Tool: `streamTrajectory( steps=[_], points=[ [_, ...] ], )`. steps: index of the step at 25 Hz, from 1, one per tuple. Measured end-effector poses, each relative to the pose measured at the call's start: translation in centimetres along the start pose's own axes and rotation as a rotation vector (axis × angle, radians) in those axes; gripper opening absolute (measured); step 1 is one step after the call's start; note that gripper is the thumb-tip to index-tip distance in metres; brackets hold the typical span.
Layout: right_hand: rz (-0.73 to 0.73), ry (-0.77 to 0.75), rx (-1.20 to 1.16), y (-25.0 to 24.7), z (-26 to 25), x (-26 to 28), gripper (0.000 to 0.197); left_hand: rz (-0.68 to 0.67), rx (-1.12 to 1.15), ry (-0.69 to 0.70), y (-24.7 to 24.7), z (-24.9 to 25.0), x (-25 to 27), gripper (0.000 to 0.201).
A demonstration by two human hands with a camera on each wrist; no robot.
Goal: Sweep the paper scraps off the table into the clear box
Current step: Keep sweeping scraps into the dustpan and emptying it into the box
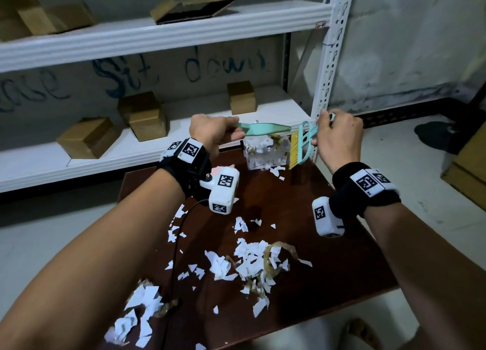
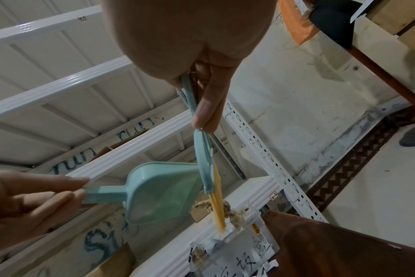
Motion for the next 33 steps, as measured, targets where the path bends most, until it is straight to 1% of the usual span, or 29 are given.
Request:
streamTrajectory(
  steps=[5, 10, 14, 17, 20, 23, 24, 26, 29, 33],
  points=[
    [-0.005, 0.029, -0.028, -0.2, 0.2, -0.2, 0.063, -0.031, 0.063, -0.033, -2.2, 0.4, 2.4, 0.008],
    [-0.025, 0.029, -0.023, 0.2, 0.2, 0.1, 0.061, -0.017, 0.112, -0.047, -4.5, 0.7, 4.1, 0.015],
    [-0.024, 0.028, -0.012, 0.1, 0.3, 0.0, 0.061, -0.002, 0.139, -0.057, -5.9, 0.7, 5.5, 0.006],
    [-0.038, 0.008, 0.020, 0.4, 0.4, -0.1, 0.062, 0.009, 0.137, -0.048, -7.2, 0.7, 6.2, 0.007],
    [-0.125, -0.029, 0.031, 1.4, 0.2, 0.2, 0.058, 0.014, 0.098, -0.050, -9.1, -0.2, 7.0, 0.009],
    [-0.320, -0.145, 0.108, 3.4, -1.4, 1.5, 0.034, 0.038, 0.102, -0.038, -11.2, -1.3, 7.9, 0.004],
    [-0.384, -0.173, 0.096, 4.1, -1.8, 2.2, 0.026, 0.048, 0.116, -0.041, -11.9, -1.8, 8.1, 0.003],
    [-0.481, -0.223, 0.069, 5.6, -2.1, 3.5, 0.018, 0.064, 0.152, -0.050, -13.1, -2.7, 8.6, 0.004],
    [-0.563, -0.289, 0.090, 7.8, -2.1, 4.9, 0.017, 0.075, 0.185, -0.057, -14.4, -3.5, 8.7, 0.003],
    [-0.597, -0.340, 0.070, 10.3, -2.6, 6.2, 0.018, 0.092, 0.219, -0.039, -15.5, -3.9, 8.5, 0.005]
  ],
)
Point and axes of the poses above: each hand's wrist, its own x-axis away from the middle knuckle, its own y-axis out of the palm, z = x × y, the point moved 9 cm from there along -x, towards the middle knuckle, and after that the axes turned 1 degree about -z, right-handed, at the moved point
